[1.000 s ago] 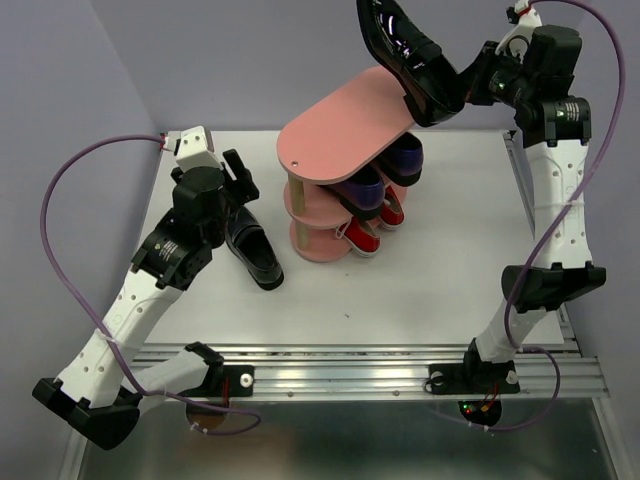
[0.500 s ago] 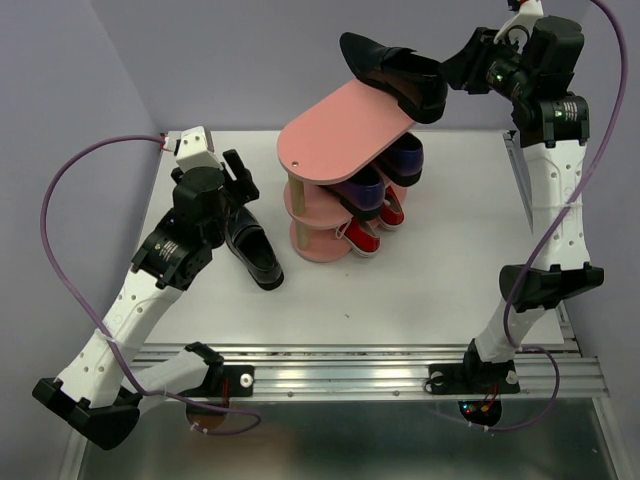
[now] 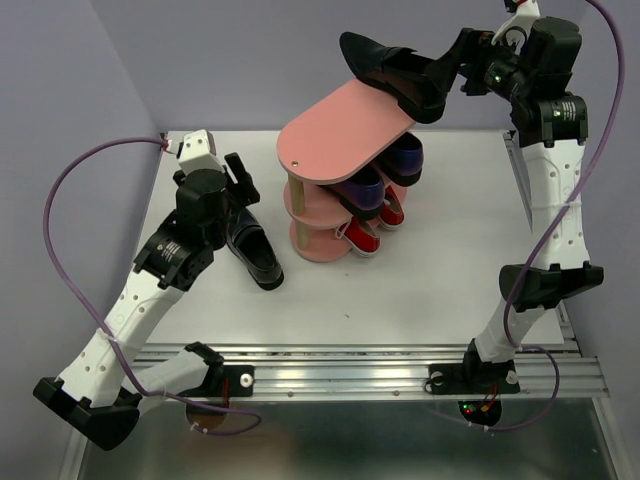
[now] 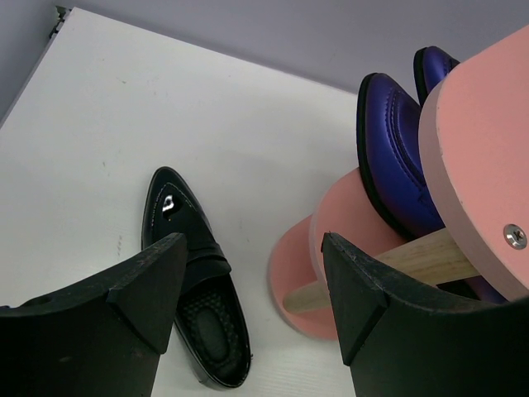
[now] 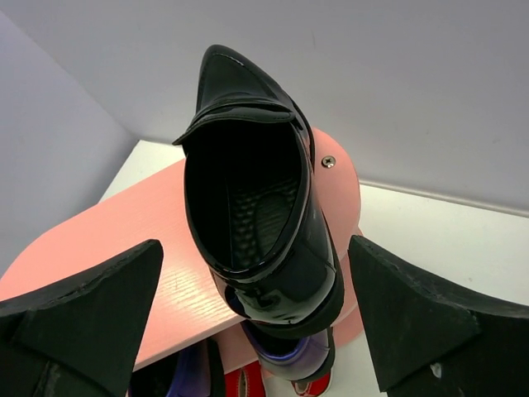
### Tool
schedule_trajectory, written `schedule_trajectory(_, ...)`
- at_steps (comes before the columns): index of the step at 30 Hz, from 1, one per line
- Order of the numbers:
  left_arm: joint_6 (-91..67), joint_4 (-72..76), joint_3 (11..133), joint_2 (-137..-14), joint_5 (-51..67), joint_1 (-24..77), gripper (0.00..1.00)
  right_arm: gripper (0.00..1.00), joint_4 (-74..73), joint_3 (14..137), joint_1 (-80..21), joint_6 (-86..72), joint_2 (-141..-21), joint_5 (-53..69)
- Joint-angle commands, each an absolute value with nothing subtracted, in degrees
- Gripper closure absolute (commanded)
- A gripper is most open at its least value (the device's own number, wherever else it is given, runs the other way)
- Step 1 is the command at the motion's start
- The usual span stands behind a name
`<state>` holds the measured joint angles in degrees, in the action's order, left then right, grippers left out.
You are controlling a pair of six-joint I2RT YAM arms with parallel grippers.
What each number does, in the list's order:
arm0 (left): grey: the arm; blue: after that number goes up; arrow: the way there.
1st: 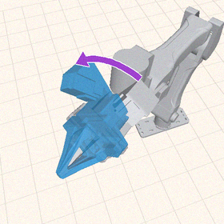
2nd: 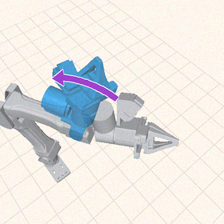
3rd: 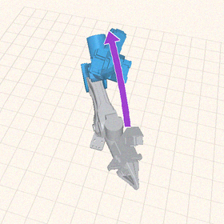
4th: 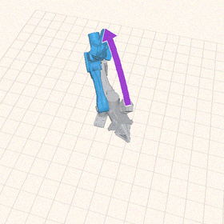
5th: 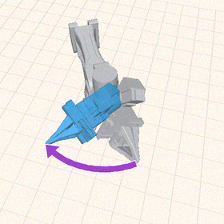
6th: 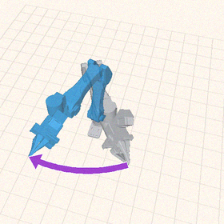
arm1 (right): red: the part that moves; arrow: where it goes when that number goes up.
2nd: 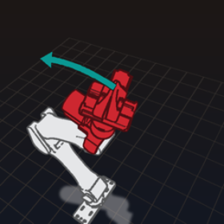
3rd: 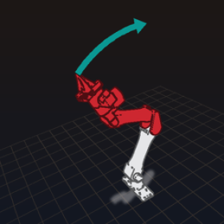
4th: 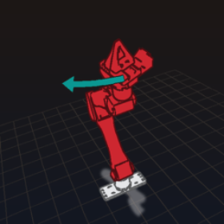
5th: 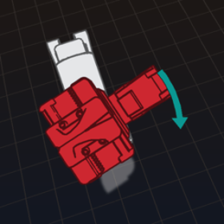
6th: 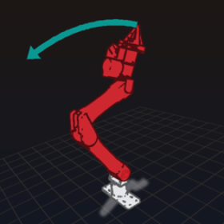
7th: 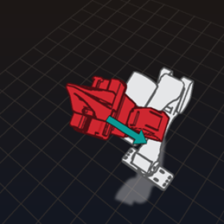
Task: Place and organize the shoes onto the shoe shelf
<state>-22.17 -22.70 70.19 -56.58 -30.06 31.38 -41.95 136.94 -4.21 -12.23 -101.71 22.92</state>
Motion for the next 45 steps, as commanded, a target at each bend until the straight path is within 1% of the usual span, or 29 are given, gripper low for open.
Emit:
schedule_trajectory(1,-22.50,-21.62,70.14,-55.11,-31.03,30.94,0.23,0.00,-39.73,136.41,-4.66,-11.87,-99.14,22.41)
schedule_trajectory(7,-23.11,-21.88,69.79,-55.72,-30.06,30.85,0.22,0.00,-40.43,136.50,-4.66,-11.78,-98.26,23.82)
schedule_trajectory(15,-26.71,-25.57,68.12,-58.09,-24.97,28.13,0.22,0.00,-40.69,133.51,-4.66,-12.57,-91.42,23.21)
schedule_trajectory(21,-34.70,-29.44,59.51,-58.53,-23.38,25.58,0.22,0.00,-39.21,125.52,-4.66,-13.18,-84.30,21.97)
schedule_trajectory(25,-43.66,-32.95,54.15,-62.91,-23.11,24.70,0.23,0.00,-38.32,120.51,-4.66,-13.89,-80.95,22.32)
schedule_trajectory(29,-51.22,-30.86,48.01,-64.16,-21.27,24.61,0.25,0.00,-41.13,119.88,-4.66,-12.75,-80.51,22.23)
schedule_trajectory(34,-53.61,-28.66,44.30,-63.63,-22.06,24.61,0.25,0.00,-41.75,117.70,-4.66,-12.13,-79.37,22.33)
schedule_trajectory(40,-56.51,-26.73,41.05,-65.04,-19.52,24.52,0.31,0.00,-41.13,116.72,-4.66,-12.48,-79.63,22.85)
schedule_trajectory(45,-56.34,-23.73,39.64,-63.64,-17.41,24.61,0.43,0.00,-40.43,116.10,-4.66,-12.74,-79.89,22.85)
